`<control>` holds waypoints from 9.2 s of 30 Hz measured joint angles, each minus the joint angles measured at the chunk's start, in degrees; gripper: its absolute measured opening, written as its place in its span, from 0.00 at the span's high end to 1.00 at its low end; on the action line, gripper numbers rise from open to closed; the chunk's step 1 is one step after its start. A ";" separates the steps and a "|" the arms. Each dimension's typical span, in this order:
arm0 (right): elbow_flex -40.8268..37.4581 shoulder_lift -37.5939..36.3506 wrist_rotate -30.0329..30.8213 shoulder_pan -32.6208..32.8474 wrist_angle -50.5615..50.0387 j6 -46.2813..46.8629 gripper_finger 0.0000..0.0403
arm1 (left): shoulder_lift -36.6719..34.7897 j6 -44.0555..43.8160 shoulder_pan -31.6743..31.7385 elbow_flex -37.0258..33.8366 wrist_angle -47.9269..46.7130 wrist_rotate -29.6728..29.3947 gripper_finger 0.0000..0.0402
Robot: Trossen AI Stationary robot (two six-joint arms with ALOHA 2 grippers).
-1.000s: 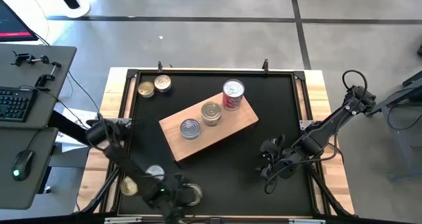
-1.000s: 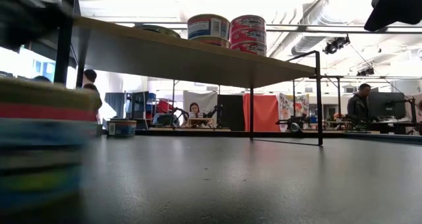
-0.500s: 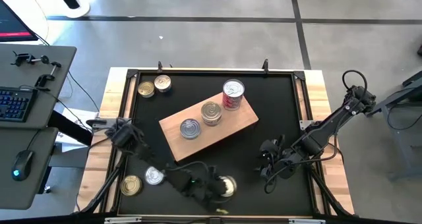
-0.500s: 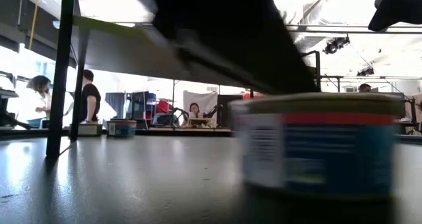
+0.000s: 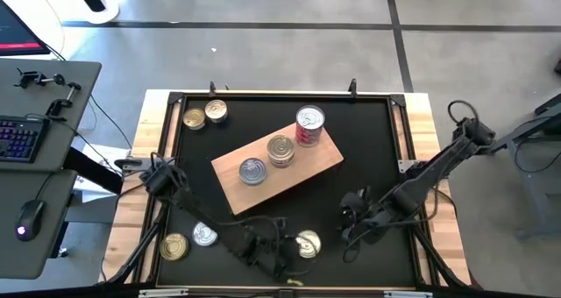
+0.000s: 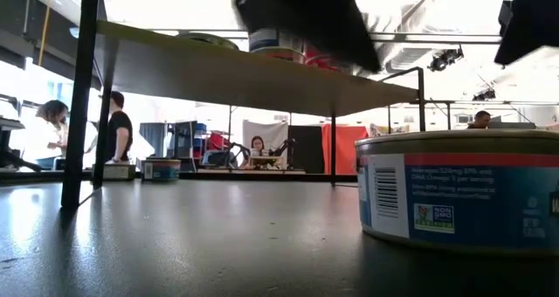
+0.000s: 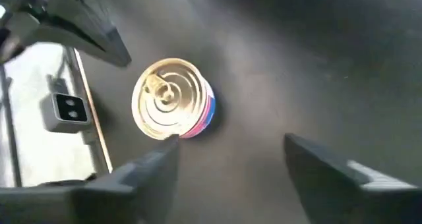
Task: Stack canned seafood by type on shelf
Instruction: Stack the blue tuna on the top of the other blue tuna cans on the shelf
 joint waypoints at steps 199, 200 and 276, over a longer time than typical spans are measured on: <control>15.82 20.67 -2.22 -2.81 -4.05 -17.83 1.00 | 7.37 -7.69 -0.22 -8.20 37.78 -2.53 1.00; 15.82 19.61 -2.10 -2.70 -4.76 -17.83 1.00 | 7.37 -7.65 -0.32 -8.20 37.77 -2.17 1.00; 38.38 33.81 -10.99 -5.00 -15.78 -14.66 0.10 | -19.34 -35.59 -19.68 -8.20 -29.49 -26.28 1.00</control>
